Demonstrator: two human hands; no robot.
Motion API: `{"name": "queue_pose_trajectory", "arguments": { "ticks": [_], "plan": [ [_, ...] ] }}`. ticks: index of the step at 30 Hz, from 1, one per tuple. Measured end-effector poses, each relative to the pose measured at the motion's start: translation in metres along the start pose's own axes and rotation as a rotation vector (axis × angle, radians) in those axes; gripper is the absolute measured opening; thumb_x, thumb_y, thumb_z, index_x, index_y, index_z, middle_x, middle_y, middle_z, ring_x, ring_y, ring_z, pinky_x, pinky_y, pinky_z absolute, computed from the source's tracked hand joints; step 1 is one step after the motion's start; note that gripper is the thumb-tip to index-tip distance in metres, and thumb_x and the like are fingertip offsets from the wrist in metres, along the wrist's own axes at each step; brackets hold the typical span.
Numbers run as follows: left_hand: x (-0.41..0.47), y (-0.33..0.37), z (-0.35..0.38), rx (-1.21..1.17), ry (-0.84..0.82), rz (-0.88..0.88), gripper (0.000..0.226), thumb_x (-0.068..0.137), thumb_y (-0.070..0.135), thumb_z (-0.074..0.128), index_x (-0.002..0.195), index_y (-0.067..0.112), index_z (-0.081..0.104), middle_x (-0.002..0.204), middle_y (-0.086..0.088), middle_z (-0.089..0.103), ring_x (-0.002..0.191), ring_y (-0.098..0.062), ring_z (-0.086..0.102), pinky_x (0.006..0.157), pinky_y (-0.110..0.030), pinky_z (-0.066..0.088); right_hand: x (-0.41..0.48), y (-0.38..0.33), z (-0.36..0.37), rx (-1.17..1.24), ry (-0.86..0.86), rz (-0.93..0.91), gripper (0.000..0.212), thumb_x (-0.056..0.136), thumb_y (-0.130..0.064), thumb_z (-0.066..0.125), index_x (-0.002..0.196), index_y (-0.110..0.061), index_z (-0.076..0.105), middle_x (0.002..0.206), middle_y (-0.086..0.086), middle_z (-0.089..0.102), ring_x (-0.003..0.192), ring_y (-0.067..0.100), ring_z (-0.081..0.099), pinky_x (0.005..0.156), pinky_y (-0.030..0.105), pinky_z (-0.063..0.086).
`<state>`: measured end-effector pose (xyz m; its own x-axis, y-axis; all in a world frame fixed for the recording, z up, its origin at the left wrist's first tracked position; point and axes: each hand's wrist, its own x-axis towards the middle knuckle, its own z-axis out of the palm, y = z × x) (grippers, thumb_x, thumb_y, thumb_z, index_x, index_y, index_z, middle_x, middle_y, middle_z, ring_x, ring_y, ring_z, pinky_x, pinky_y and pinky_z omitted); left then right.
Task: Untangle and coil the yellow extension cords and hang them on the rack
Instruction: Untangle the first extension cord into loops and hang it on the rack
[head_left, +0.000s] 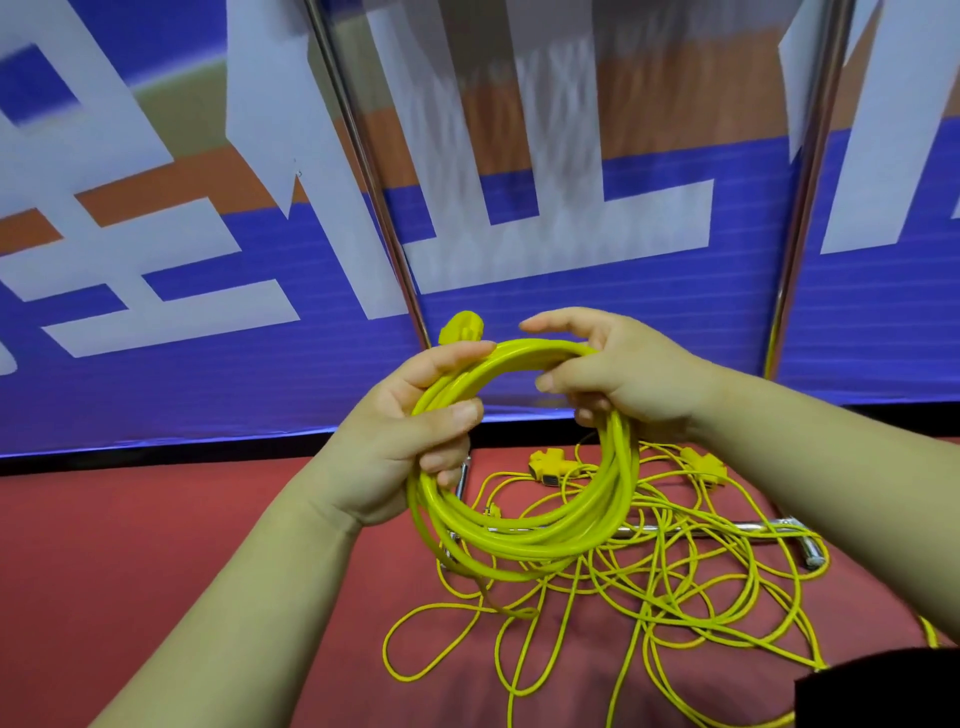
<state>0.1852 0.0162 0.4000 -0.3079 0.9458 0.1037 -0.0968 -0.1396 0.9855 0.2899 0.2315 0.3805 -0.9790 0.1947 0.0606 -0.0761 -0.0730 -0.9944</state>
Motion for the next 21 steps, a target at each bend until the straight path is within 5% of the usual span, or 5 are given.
{"name": "queue_pose_trajectory", "arguments": {
  "ticks": [7,11,13,18,21],
  "plan": [
    [0.004,0.002,0.011,0.019,0.135,0.007,0.041,0.092,0.016,0.063,0.126,0.038,0.066,0.069,-0.001,0.047,0.039,-0.007,0.041,0.041,-0.023,0.045,0.008,0.017,0.004,0.034,0.214,-0.058,0.046,0.078,-0.002,0.079,0.118,-0.013,0.06,0.085,0.01,0.073,0.069,0.019,0.068,0.068,0.03,0.056],
    [0.004,0.005,0.008,0.033,0.386,0.083,0.04,0.096,0.013,0.055,0.13,0.034,0.061,0.067,-0.001,0.044,0.038,-0.008,0.037,0.04,-0.022,0.041,0.004,0.04,-0.011,0.025,0.195,0.138,0.091,0.058,-0.038,0.086,0.138,-0.024,0.044,0.118,0.0,0.068,0.108,0.016,0.068,0.102,0.044,0.049],
    [0.003,0.007,-0.002,0.03,0.541,0.125,0.039,0.101,0.011,0.049,0.132,0.031,0.06,0.069,-0.001,0.043,0.04,-0.007,0.033,0.04,-0.02,0.038,-0.001,0.054,-0.012,-0.046,0.135,0.236,0.108,0.052,-0.044,0.094,0.141,-0.026,0.036,0.124,-0.005,0.066,0.113,0.012,0.065,0.104,0.041,0.047],
    [0.002,0.009,-0.019,-0.053,0.717,0.184,0.036,0.105,0.014,0.045,0.135,0.027,0.059,0.07,0.001,0.042,0.042,-0.007,0.031,0.041,-0.02,0.037,-0.01,0.091,0.028,-0.388,-0.187,0.396,0.106,0.048,-0.058,0.085,0.139,-0.027,0.041,0.136,-0.009,0.056,0.118,0.006,0.059,0.102,0.032,0.048],
    [0.001,0.01,-0.019,-0.097,0.713,0.196,0.033,0.106,0.015,0.045,0.132,0.027,0.061,0.069,0.001,0.043,0.043,-0.007,0.03,0.041,-0.02,0.036,-0.006,0.102,0.058,-0.585,-0.328,0.329,0.088,0.071,-0.056,0.08,0.146,-0.033,0.041,0.147,-0.012,0.047,0.128,0.004,0.048,0.11,0.026,0.04]
  ]
}}
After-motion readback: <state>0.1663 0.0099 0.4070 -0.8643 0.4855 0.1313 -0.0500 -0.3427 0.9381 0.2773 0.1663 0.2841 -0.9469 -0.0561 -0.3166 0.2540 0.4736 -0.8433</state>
